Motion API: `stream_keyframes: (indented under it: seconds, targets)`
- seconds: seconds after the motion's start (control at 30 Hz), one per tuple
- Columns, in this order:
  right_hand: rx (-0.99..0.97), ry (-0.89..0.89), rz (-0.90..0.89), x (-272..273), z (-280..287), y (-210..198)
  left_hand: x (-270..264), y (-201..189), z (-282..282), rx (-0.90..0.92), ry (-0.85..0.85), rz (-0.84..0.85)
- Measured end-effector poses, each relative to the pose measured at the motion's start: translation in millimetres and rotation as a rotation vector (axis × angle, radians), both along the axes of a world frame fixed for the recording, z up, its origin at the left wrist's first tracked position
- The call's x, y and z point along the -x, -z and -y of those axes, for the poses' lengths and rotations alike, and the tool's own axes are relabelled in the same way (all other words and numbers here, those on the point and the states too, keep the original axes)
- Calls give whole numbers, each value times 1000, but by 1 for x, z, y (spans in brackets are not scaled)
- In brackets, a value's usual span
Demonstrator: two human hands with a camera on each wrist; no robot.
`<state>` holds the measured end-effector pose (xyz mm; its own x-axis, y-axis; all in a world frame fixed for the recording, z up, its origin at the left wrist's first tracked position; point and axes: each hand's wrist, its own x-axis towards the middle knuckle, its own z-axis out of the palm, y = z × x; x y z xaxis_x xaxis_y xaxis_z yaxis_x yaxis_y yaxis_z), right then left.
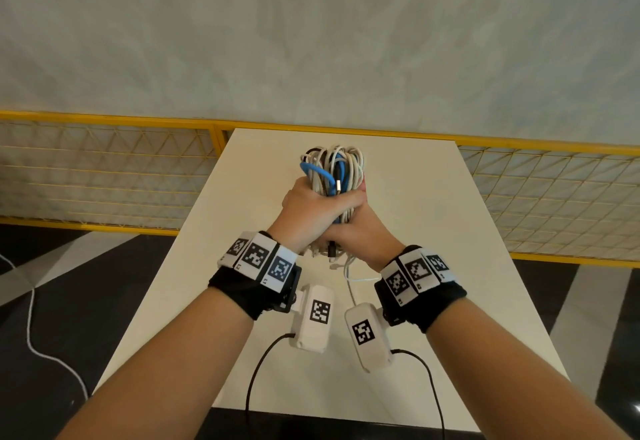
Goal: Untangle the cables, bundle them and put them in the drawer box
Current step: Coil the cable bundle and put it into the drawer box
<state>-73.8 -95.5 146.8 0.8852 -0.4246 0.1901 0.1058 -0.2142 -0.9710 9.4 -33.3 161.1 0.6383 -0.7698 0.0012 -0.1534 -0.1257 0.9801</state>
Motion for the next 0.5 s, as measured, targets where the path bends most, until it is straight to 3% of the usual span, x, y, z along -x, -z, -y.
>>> stream_keyframes:
  seconds: [0.1,0.27,0.4,0.5]
  targets:
    - [2,-61,-32,0,5,-7,-1,-8,-1,26,101,2]
    - [61,-189,-218,1,29,-3,-5,-15,5,194,-141,-24]
    - [-15,-76,-188,3,28,14,-22,-30,9,320,-277,-216]
    - [167,57,-181,2,23,25,-26,-31,10,369,-251,-245]
